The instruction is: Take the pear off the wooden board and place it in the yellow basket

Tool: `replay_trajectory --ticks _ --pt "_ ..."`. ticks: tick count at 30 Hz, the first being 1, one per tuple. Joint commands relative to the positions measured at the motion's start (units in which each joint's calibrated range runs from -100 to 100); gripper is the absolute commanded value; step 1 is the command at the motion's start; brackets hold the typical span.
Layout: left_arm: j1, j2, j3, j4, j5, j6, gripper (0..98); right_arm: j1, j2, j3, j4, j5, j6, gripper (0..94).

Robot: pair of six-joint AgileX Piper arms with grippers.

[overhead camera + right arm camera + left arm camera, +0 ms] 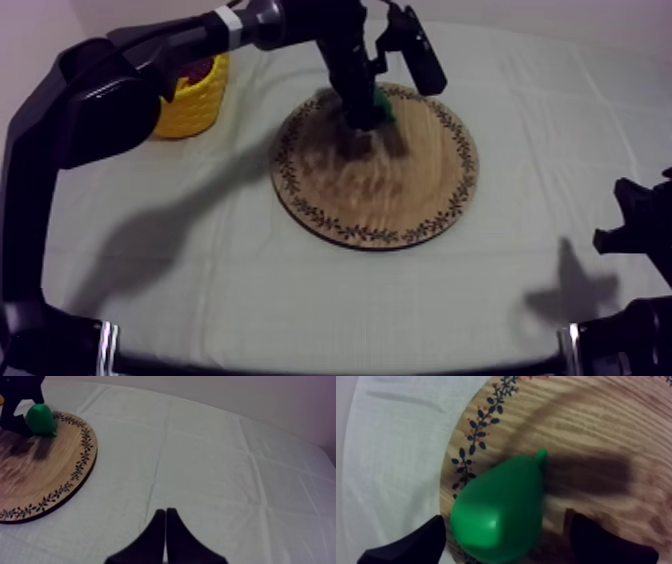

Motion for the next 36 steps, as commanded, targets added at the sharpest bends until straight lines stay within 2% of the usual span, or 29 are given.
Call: replay_trajectory --ticks 1,9,15,24,36 --pt "0.0 1.0 -1.0 -0.08 0.1 0.0 92.2 0.0 0.0 0.1 0.0 0.0 0.0 0.3" --pt "-0.2 3.4 -4.0 -0.34 0.6 -0.3 89.9 0.0 0.0 0.1 0.0 0.0 0.0 0.3" --pt "-0.2 3.8 -5.1 -0.21 -0.7 0.1 70.8 0.0 0.0 0.1 0.0 0.0 0.0 0.3" --pt "-0.5 3.9 -5.5 0.36 -1.6 -1.2 49.7 0.0 0.0 0.1 0.0 0.0 0.0 0.3" --pt "-1.5 1.7 -5.4 1.17 -2.6 -1.9 45.1 0.0 0.0 0.1 0.0 0.0 0.0 0.3"
